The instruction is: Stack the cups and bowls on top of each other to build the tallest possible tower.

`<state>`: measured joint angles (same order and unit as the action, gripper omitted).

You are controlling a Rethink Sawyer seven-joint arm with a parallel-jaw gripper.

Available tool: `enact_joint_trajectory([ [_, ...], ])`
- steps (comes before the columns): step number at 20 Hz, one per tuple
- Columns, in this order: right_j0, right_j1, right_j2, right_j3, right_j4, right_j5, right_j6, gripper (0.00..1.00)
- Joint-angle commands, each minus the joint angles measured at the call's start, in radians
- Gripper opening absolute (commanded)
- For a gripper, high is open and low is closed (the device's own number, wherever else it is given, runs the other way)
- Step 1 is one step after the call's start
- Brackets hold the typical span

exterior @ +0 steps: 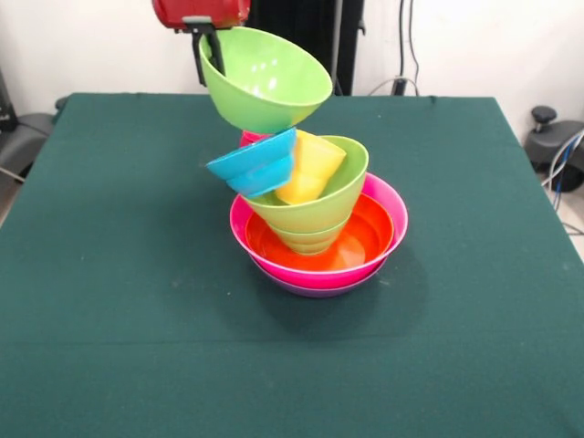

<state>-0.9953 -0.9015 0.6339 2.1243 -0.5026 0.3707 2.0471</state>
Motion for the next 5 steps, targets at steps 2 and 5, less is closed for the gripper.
enact_joint_trajectory([
  [2,0.085,0.022,-0.075,-0.032,-0.062,-0.085,0.073,0.00],
  [5,0.105,-0.016,-0.076,-0.020,-0.035,-0.056,0.074,0.00],
])
